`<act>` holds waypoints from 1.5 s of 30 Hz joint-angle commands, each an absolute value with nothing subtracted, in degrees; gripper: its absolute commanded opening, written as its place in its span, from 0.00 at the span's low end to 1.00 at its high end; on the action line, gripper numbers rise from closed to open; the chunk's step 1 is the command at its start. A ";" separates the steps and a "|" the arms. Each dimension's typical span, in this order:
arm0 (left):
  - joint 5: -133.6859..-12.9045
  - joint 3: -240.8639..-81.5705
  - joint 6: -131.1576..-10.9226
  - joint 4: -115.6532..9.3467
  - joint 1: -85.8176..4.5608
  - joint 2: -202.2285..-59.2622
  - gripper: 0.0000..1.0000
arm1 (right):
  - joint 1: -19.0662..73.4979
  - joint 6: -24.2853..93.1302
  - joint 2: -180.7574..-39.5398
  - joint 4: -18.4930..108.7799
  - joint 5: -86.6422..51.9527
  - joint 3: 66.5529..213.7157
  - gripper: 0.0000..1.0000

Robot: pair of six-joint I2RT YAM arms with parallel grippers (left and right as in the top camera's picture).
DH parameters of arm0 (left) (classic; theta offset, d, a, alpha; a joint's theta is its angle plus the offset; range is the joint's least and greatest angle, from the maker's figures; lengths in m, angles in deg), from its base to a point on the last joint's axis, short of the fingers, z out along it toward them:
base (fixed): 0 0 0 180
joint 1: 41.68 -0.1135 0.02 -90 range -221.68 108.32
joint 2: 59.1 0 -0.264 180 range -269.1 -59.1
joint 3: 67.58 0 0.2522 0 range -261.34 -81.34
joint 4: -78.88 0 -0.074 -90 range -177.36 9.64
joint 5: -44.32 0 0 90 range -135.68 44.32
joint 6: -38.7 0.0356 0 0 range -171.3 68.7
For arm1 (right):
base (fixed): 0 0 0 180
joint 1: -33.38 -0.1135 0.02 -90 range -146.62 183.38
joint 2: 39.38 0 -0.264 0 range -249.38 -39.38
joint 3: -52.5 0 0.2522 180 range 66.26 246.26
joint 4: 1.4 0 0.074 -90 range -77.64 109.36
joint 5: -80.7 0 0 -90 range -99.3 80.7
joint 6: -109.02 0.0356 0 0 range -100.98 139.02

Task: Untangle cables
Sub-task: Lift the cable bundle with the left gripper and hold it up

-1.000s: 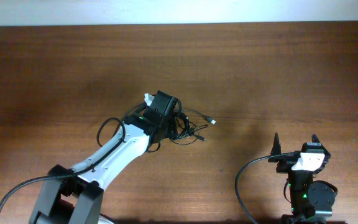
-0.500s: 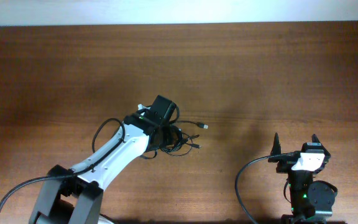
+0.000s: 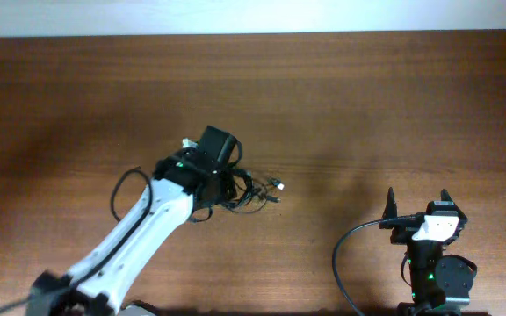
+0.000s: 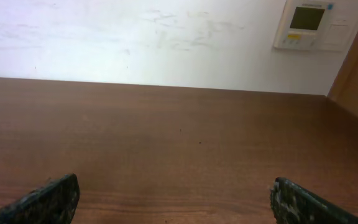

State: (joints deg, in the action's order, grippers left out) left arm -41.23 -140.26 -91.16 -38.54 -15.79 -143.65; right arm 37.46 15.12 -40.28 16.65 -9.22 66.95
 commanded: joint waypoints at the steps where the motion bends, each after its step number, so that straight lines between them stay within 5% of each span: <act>1: -43.39 -141.83 -90.07 -38.45 -15.96 -137.75 0.00 | 37.57 14.95 -39.89 16.94 -9.05 66.57 0.98; 10: -42.98 -141.83 -90.02 -38.63 -15.96 -136.92 0.05 | 37.57 14.95 -39.89 16.94 -9.07 66.57 0.98; 12: -42.89 -141.81 -90.09 -38.63 -15.96 -136.92 0.00 | 37.57 14.95 -39.89 16.94 -9.07 66.57 0.98; 17: -46.19 -141.81 -99.92 -38.43 -15.96 -136.92 0.03 | 37.57 14.95 -39.89 16.94 -9.07 66.57 0.98; 45: -48.97 -141.81 -99.97 -39.94 -15.96 -136.92 0.02 | 37.57 14.95 -39.89 16.94 -9.05 66.57 0.98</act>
